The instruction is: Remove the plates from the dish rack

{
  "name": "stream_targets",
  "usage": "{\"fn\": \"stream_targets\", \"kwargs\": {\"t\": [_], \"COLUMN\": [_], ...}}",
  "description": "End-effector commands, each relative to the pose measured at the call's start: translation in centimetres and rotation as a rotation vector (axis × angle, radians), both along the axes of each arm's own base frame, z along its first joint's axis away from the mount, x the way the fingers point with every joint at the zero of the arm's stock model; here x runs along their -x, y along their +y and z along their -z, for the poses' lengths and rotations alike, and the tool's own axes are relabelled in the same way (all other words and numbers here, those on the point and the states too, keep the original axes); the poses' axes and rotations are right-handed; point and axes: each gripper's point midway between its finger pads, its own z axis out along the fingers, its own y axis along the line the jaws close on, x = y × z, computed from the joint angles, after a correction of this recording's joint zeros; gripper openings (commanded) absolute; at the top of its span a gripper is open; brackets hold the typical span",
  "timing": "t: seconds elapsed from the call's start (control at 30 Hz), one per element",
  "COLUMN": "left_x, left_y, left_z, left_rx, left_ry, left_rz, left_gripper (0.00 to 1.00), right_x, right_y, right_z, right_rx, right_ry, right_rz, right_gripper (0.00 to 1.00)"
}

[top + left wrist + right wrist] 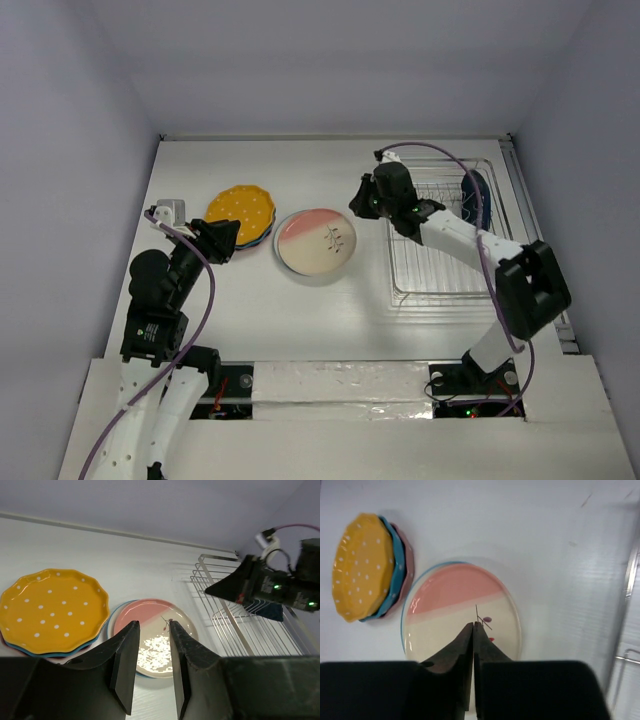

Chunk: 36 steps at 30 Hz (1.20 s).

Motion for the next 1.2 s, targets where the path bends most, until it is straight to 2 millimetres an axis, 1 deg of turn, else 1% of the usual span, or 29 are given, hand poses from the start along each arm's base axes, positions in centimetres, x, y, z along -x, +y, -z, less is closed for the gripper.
{"fn": "stream_targets", "kwargs": {"t": [0.0,0.03,0.07,0.1,0.13,0.17,0.2,0.27,0.3,0.33,0.37,0.4,0.43,0.47,0.5,0.53,0.6,0.67,0.7,0.73,0.8,0.83,0.9,0.93,0.97,1.03,1.07,1.13,1.17], "left_x": [0.4,0.4,0.4,0.4,0.4,0.4,0.3,0.5,0.5,0.5,0.7,0.6,0.7,0.8,0.8,0.9,1.0,1.1,1.0,1.2,1.3,1.4,1.5,1.6,1.8,1.9,2.0,2.2,2.4], "left_y": [0.0,0.0,-0.1,-0.1,0.0,0.0,0.2,0.1,0.2,0.2,0.1,0.1,0.1,-0.1,-0.2,-0.1,-0.4,-0.6,-0.6,-0.8,-1.1,-1.0,-1.2,-1.1,-1.3,-1.2,-1.4,-1.5,-1.4], "left_z": [-2.9,-2.9,-2.9,-2.9,-2.9,-2.9,-2.8,-2.9,-3.0,-3.0,-3.0,-3.0,-3.1,-3.0,-3.0,-3.0,-3.1,-3.1,-3.1,-3.0,-3.1,-3.3,-3.3,-3.4,-3.4,-3.5,-3.5,-3.7,-3.8], "left_rx": [0.016,0.014,0.015,0.015,0.015,0.014,0.016,0.015,0.019,0.019,0.019,0.018,0.017,0.018,0.017,0.017,0.016,0.015,0.015,0.015,0.016,0.017,0.017,0.019,0.019,0.018,0.02,0.022,0.021], "left_ry": [-0.086,-0.088,-0.088,-0.089,-0.089,-0.09,-0.088,-0.09,-0.093,-0.093,-0.093,-0.092,-0.096,-0.092,-0.093,-0.093,-0.094,-0.095,-0.093,-0.092,-0.095,-0.099,-0.101,-0.104,-0.106,-0.109,-0.11,-0.118,-0.12], "left_rz": [0.007,0.007,0.008,0.008,0.007,0.004,-0.005,-0.004,-0.009,-0.012,-0.004,-0.006,-0.007,0.004,0.005,0.005,0.017,0.027,0.022,0.034,0.045,0.042,0.049,0.046,0.055,0.051,0.06,0.066,0.063], "left_gripper": [0.27,0.26,0.2,0.15,0.06,0.02,0.0,0.0,0.0,0.0,0.0,0.0,0.07,0.1,0.12,0.16,0.2,0.23,0.23,0.24,0.24,0.25,0.25,0.25,0.25,0.26,0.26,0.26,0.26], "right_x": [-0.5,-0.3,0.2,-0.2,0.0,0.7,0.7,1.8,1.8,2.0,2.3,2.4,2.7,3.1,3.3,3.3,3.0,3.2,3.0,2.8,2.5,2.2,1.8,1.1,1.0,0.6,-0.2,-0.7,-1.2], "right_y": [-1.9,-2.9,-4.2,-6.6,-8.6,-10.7,-14.2,-18.2,-21.1,-22.4,-23.8,-25.9,-26.8,-27.7,-28.5,-28.8,-28.7,-30.4,-30.8,-30.8,-31.8,-32.6,-33.3,-33.2,-33.8,-34.6,-34.5,-35.1,-35.2], "right_z": [-7.9,-9.5,-9.4,-10.3,-11.1,-10.5,-11.1,-10.9,-10.8,-10.1,-10.0,-9.5,-9.1,-8.0,-7.7,-7.2,-7.0,-6.4,-6.6,-6.1,-5.6,-4.9,-4.2,-3.6,-3.4,-3.3,-3.3,-3.1,-3.5], "right_rx": [0.004,0.022,0.07,0.138,0.199,0.286,0.379,0.482,0.507,0.523,0.521,0.531,0.546,0.58,0.606,0.616,0.623,0.679,0.687,0.705,0.714,0.737,0.754,0.772,0.785,0.815,0.821,0.85,0.86], "right_ry": [-0.182,-0.22,-0.207,-0.231,-0.249,-0.223,-0.236,-0.202,-0.181,-0.155,-0.145,-0.12,-0.106,-0.075,-0.062,-0.047,-0.038,-0.003,0.0,0.012,0.026,0.05,0.077,0.093,0.107,0.117,0.117,0.136,0.131], "right_rz": [0.07,0.094,0.125,0.233,0.296,0.353,0.494,0.598,0.667,0.681,0.702,0.747,0.766,0.78,0.804,0.81,0.805,0.855,0.872,0.868,0.892,0.902,0.912,0.907,0.925,0.959,0.959,0.97,0.977], "right_gripper": [0.01,0.0,0.0,0.0,0.0,0.0,0.0,0.0,0.0,0.04,0.14,0.24,0.42,0.65,0.71,0.74,0.75,0.74,0.74,0.73,0.7,0.69,0.67,0.66,0.64,0.6,0.59,0.58,0.56]}}
